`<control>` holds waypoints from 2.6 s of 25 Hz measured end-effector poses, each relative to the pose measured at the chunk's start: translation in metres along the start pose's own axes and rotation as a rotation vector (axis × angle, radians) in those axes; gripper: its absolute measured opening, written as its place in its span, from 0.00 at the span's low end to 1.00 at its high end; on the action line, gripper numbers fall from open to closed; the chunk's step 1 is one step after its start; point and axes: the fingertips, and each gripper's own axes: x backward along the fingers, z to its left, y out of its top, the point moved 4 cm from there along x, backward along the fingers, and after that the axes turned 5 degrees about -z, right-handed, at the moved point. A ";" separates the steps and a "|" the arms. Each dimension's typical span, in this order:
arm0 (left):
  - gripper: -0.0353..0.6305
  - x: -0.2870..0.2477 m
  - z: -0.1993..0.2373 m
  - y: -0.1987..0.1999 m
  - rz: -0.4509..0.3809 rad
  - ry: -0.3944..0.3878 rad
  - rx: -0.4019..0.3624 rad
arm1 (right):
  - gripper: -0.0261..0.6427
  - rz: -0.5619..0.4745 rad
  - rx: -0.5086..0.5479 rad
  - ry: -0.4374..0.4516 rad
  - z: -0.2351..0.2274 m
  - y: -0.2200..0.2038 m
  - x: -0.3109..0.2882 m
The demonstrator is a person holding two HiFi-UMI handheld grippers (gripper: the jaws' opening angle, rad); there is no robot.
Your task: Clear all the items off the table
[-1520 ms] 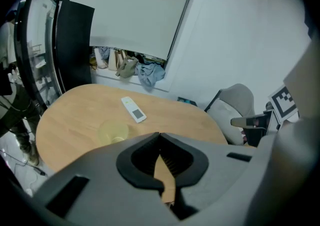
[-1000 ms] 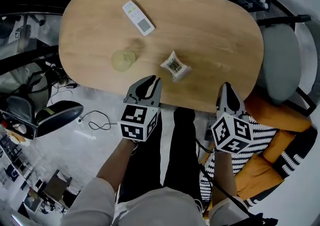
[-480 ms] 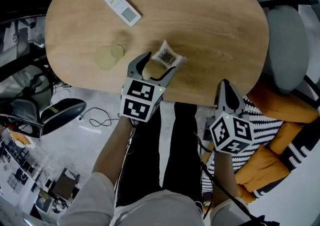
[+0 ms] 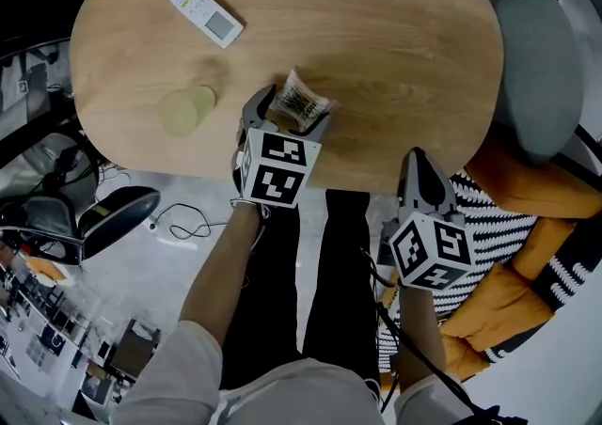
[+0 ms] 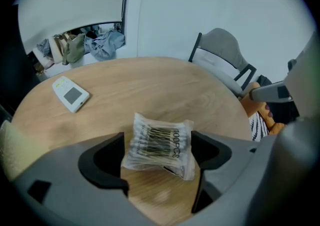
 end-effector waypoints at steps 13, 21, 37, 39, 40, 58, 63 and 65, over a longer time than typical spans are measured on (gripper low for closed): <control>0.63 -0.010 0.004 -0.007 0.108 0.021 -0.047 | 0.08 -0.023 -0.044 -0.049 -0.027 0.000 -0.010; 0.57 -0.009 0.000 -0.007 0.137 0.031 -0.031 | 0.08 -0.042 -0.077 -0.091 -0.048 -0.001 -0.005; 0.56 -0.008 -0.079 0.060 0.051 -0.071 -0.127 | 0.08 -0.161 -0.195 -0.221 -0.120 0.018 0.048; 0.56 -0.011 -0.097 0.066 0.047 -0.084 -0.139 | 0.08 -0.177 -0.212 -0.241 -0.135 0.018 0.058; 0.56 -0.013 -0.107 0.069 0.046 -0.091 -0.140 | 0.08 -0.185 -0.219 -0.251 -0.144 0.018 0.063; 0.56 -0.069 -0.273 0.160 0.036 -0.244 -0.228 | 0.08 -0.274 -0.351 -0.346 -0.269 0.031 0.113; 0.56 -0.107 -0.305 0.195 0.021 -0.252 -0.302 | 0.08 -0.292 -0.365 -0.341 -0.299 0.043 0.103; 0.56 -0.122 -0.314 0.209 0.021 -0.240 -0.341 | 0.08 -0.296 -0.375 -0.339 -0.310 0.047 0.098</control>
